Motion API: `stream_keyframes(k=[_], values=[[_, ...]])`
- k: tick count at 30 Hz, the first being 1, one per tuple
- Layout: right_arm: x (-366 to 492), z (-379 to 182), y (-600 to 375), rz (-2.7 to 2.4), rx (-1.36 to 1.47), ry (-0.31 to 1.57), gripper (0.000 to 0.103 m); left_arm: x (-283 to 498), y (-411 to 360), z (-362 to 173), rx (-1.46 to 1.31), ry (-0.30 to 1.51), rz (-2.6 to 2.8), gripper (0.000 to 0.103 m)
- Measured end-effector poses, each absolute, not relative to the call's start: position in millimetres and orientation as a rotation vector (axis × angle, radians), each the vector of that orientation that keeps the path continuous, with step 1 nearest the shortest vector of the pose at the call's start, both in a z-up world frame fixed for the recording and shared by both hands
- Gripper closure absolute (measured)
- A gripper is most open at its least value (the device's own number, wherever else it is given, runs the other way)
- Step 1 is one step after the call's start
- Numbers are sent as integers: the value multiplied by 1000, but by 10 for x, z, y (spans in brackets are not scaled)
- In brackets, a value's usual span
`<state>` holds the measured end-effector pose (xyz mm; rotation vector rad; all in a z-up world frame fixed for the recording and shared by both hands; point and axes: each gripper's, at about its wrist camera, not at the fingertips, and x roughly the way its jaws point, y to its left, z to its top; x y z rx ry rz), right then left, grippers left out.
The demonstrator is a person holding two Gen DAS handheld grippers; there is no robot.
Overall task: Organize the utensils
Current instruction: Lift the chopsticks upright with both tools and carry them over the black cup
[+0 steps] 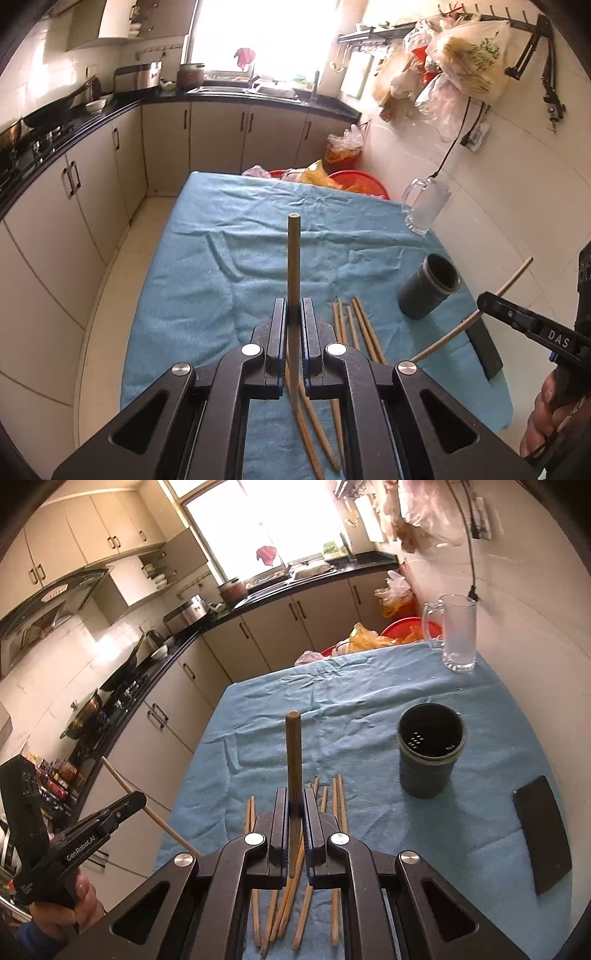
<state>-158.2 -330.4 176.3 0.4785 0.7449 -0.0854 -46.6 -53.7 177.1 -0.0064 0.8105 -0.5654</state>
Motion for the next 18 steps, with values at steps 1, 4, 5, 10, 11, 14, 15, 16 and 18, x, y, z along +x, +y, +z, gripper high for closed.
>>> stream_keyframes(k=[1,4,5,10,11,14,15,16,18], values=[[-1627,1788,-3317,-97,479,738,96,-460,-556,1776,-6,807,-574,97],[-1750,1853,-3386,-123,487,722,96,-470,-624,1844,1,789,-591,97],[-1782,1863,-3418,-128,493,717,96,-473,-637,1870,-2,787,-598,97],[-1924,1951,-3692,-154,529,678,96,-548,-818,2035,3,763,-610,97],[-1941,1968,-3737,-156,533,672,96,-560,-843,2060,1,761,-613,97],[-2012,2069,-3923,-160,546,639,96,-612,-1005,2190,6,742,-628,97],[-2031,2109,-3981,-162,545,626,96,-624,-1062,2233,5,737,-631,97],[-2049,2148,-4056,-165,546,616,96,-634,-1124,2279,0,733,-640,97],[-2093,2226,-4185,-175,553,595,96,-652,-1250,2374,-6,724,-658,97]])
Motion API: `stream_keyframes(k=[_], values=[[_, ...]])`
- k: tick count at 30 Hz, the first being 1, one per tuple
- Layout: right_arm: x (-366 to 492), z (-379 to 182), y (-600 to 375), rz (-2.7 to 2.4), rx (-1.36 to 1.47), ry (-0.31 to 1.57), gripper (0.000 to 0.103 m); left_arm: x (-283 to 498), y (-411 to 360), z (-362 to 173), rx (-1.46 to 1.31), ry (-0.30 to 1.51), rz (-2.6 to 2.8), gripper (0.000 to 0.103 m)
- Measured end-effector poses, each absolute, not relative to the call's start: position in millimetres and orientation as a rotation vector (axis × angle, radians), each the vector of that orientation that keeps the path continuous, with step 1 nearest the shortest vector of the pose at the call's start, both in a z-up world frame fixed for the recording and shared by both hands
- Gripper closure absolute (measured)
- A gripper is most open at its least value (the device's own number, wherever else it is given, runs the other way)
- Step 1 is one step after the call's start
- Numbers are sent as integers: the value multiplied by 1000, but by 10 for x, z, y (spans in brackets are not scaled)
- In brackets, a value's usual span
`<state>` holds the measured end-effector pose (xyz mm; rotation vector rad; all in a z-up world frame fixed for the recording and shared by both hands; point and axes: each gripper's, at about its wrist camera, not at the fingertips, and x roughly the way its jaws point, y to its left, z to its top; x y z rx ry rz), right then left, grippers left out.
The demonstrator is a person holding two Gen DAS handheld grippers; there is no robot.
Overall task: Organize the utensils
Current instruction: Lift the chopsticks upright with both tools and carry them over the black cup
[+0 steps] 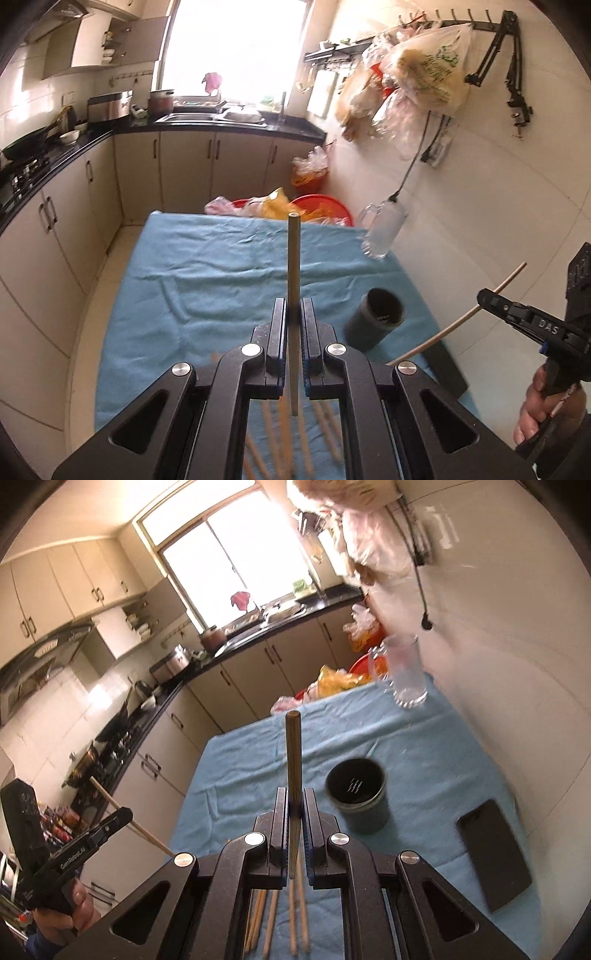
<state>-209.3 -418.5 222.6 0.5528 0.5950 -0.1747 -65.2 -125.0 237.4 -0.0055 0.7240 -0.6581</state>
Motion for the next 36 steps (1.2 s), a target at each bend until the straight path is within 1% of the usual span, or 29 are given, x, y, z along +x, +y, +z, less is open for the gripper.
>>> stream_keyframes(k=[10,14,18,25,36], values=[[-2152,2598,-4844,-191,555,493,96,-686,-2010,3012,-13,629,-766,97],[-2072,2627,-5036,-203,562,487,96,-600,-2374,3122,-19,627,-800,97],[-1933,2532,-5179,-218,568,514,96,-512,-2675,3043,-2,649,-800,97],[-1737,2263,-5358,-221,604,575,96,-309,-3029,2734,1,704,-772,97],[-1441,1852,-5384,-211,613,683,96,-120,-3170,2200,57,824,-715,97]])
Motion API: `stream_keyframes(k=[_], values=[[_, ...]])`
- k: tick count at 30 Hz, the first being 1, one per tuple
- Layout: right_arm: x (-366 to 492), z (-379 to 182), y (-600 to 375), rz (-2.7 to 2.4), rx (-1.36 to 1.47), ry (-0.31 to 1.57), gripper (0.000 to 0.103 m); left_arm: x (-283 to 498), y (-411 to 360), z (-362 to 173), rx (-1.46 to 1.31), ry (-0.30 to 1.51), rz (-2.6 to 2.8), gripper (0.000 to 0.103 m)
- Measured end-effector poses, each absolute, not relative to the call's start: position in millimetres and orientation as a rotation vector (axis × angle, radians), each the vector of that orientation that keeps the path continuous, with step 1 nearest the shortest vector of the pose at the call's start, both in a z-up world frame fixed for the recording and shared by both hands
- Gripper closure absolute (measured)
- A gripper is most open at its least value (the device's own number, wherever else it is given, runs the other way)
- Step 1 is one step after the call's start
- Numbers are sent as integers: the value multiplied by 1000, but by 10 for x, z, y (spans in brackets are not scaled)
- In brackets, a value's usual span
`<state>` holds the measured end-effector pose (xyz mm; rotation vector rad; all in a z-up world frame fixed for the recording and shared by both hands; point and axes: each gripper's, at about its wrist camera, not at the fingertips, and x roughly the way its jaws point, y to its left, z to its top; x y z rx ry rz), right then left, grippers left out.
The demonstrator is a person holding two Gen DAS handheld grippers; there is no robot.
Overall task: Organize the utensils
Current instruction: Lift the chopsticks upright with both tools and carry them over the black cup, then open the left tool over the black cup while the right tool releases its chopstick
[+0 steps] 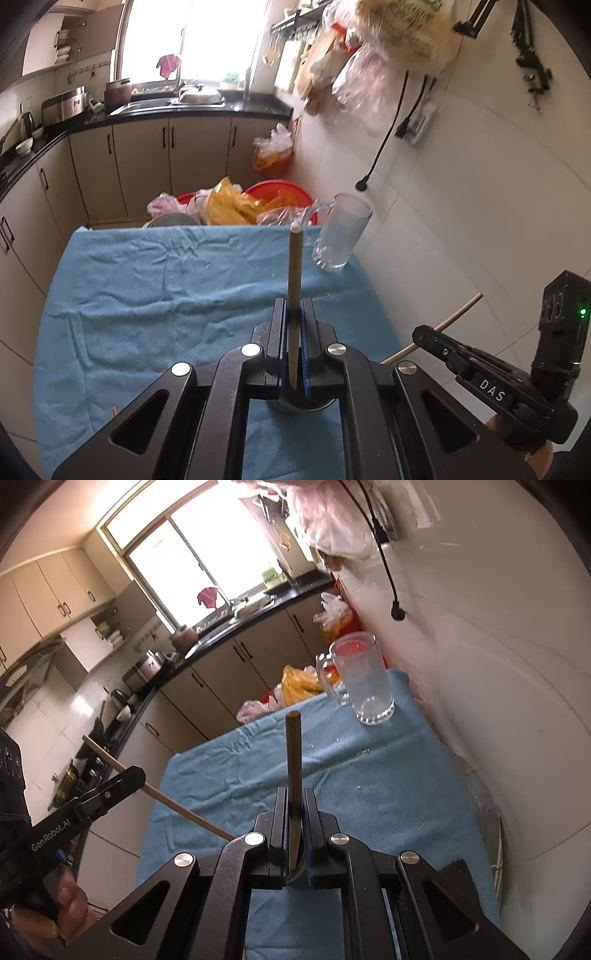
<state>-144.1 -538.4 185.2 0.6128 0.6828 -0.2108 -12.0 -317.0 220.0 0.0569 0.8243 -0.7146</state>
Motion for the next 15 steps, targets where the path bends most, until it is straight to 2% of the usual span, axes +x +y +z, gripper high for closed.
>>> stream_keyframes(k=[15], values=[[-1222,1597,-5386,-229,602,745,94,3,-3211,1932,108,883,-655,96]])
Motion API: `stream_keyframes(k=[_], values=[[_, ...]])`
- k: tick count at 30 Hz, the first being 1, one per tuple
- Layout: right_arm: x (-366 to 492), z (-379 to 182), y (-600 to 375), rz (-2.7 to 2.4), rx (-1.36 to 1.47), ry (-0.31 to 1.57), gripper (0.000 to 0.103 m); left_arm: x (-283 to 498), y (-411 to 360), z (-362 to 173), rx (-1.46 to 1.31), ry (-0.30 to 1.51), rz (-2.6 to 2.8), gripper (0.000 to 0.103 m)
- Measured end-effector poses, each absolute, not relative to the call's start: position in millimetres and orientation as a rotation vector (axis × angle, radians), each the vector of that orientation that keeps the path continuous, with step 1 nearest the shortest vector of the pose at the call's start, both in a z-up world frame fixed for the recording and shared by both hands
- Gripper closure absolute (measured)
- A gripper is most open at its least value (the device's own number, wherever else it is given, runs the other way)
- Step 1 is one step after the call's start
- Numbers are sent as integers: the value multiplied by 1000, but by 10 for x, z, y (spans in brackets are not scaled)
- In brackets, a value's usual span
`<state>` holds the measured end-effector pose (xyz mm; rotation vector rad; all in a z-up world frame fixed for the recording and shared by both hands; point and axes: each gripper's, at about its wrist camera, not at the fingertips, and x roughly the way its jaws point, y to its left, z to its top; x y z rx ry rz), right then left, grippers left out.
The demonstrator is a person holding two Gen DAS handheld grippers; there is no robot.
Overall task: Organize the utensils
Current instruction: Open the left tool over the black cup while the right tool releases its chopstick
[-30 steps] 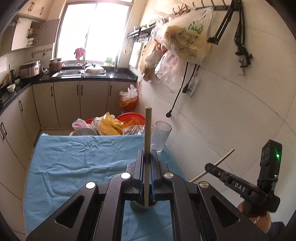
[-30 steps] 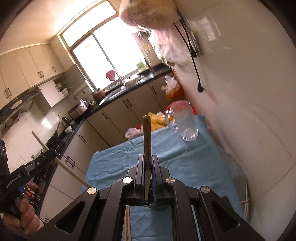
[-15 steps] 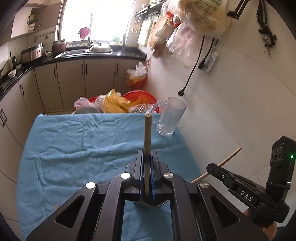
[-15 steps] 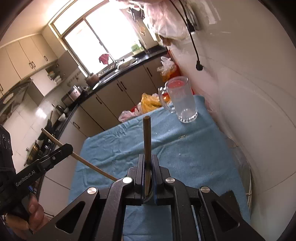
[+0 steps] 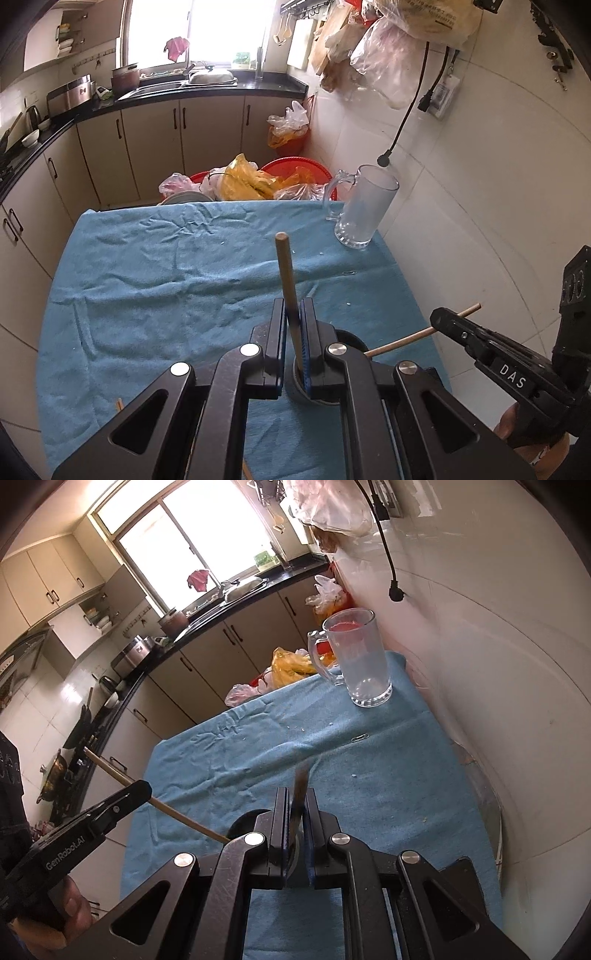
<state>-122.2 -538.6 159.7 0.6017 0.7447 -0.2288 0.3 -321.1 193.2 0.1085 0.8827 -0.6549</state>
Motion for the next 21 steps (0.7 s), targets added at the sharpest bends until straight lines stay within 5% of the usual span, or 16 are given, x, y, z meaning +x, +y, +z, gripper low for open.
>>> stream_keyframes(k=[6,10,16,21], values=[[-1215,1612,-5372,-235,588,747,86,-2,-3224,1948,110,882,-649,95],[-1249,1639,-5373,-245,584,739,78,-23,-3195,1994,104,860,-636,75],[-1352,1755,-5359,-264,565,710,71,-34,-3090,2100,79,840,-620,68],[-1500,1942,-5347,-318,509,669,52,-111,-2915,2269,62,788,-595,58]])
